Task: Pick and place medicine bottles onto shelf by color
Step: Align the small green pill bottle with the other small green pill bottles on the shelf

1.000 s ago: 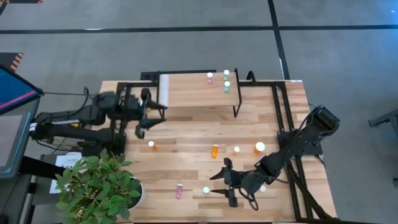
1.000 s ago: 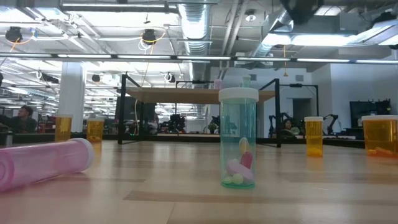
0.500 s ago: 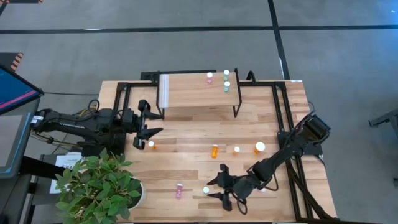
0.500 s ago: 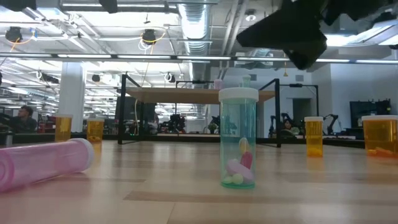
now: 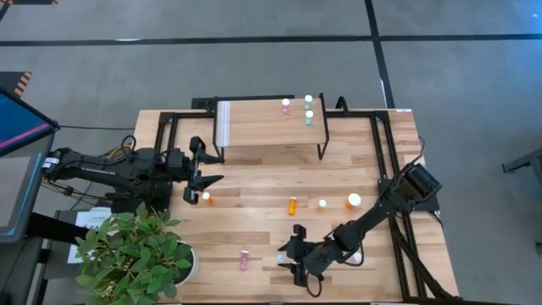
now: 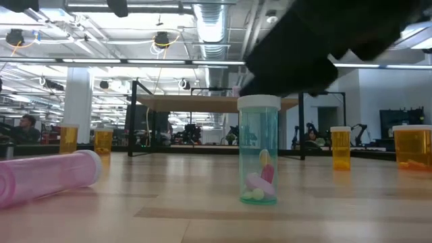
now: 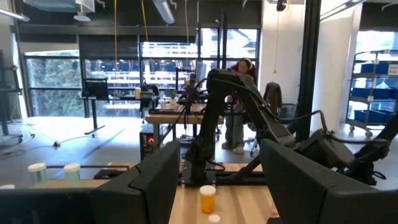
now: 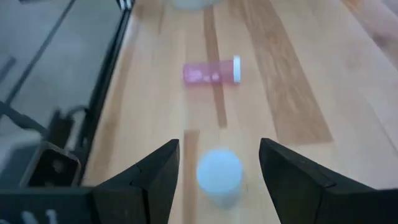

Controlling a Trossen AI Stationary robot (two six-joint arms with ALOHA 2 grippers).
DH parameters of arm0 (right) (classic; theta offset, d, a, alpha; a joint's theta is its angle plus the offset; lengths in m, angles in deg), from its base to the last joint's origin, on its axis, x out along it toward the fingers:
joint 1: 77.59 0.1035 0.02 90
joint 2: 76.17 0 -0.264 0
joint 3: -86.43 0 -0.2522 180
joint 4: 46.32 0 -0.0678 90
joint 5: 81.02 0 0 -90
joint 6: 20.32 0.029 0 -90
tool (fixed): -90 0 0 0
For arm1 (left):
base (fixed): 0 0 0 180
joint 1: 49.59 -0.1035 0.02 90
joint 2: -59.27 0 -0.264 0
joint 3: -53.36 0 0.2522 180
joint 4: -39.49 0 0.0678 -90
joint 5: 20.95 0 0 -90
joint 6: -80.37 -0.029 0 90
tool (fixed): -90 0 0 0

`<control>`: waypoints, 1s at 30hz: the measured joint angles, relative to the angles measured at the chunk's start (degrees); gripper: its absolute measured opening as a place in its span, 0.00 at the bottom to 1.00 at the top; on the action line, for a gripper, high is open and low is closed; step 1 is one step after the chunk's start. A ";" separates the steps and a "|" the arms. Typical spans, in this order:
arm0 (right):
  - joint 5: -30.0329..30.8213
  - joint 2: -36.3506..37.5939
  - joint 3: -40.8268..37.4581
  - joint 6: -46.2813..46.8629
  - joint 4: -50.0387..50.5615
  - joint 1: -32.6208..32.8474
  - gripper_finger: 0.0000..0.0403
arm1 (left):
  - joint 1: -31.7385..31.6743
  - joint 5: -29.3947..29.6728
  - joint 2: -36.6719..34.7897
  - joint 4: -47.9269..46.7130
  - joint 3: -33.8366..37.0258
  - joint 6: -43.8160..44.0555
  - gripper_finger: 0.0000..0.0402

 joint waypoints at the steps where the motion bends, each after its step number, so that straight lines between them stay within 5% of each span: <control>1: 0.01 0.18 0.02 0.30 0.36 -0.24 0.61 | 0.00 0.00 0.00 -0.09 0.00 0.01 0.52; 30: -0.85 -1.63 -0.09 4.43 2.84 0.26 0.56 | 0.00 0.24 0.00 -0.98 -0.02 0.07 0.52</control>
